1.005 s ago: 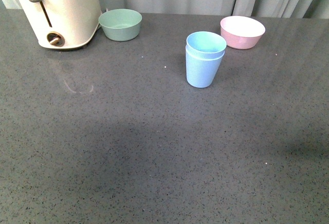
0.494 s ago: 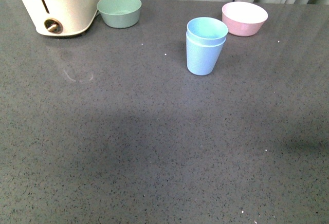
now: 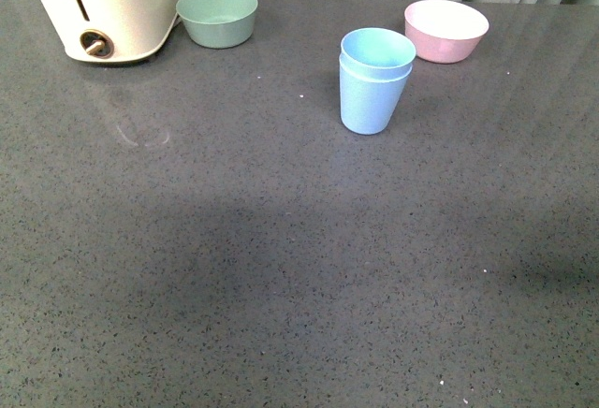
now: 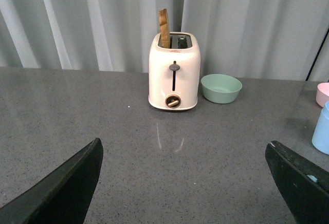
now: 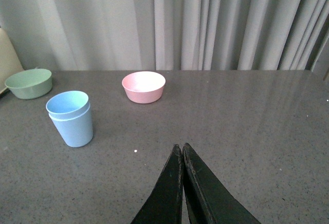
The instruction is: Stack blue cups with both arms
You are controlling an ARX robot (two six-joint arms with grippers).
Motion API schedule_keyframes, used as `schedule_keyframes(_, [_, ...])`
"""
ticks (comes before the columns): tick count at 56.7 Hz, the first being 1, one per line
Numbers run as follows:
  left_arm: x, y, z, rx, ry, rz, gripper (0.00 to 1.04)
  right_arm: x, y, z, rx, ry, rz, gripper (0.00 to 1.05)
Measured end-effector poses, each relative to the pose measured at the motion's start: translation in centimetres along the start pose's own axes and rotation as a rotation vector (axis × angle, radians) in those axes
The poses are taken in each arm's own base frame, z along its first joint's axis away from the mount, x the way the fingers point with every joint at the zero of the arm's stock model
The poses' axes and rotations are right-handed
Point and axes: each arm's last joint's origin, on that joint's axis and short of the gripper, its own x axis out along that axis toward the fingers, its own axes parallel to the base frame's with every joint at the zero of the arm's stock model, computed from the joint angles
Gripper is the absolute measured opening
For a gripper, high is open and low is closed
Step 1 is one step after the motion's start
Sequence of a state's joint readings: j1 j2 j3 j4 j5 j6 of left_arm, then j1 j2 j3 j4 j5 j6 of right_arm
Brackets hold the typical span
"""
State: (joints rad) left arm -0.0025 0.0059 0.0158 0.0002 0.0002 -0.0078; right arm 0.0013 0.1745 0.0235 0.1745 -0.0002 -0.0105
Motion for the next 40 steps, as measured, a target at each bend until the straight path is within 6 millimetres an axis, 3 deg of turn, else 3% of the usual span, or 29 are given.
schedule_keyframes(7, [0.00,0.00,0.00,0.000,0.000,0.000,0.96,-1.08,0.00,-0.26,0.000,0.008,0.000,0.02])
schedule_keyframes(24, [0.00,0.00,0.00,0.000,0.000,0.000,0.96,-1.14,0.00,-0.25,0.000,0.004,0.000,0.02])
schedule_keyframes(26, [0.00,0.00,0.00,0.000,0.000,0.000,0.96,-1.14,0.00,-0.25,0.000,0.004,0.000,0.07])
schedule_keyframes(33, [0.00,0.00,0.00,0.000,0.000,0.000,0.96,-1.14,0.00,-0.25,0.000,0.004,0.000,0.37])
schedule_keyframes(40, [0.00,0.00,0.00,0.000,0.000,0.000,0.96,-1.14,0.00,-0.25,0.000,0.004,0.000,0.58])
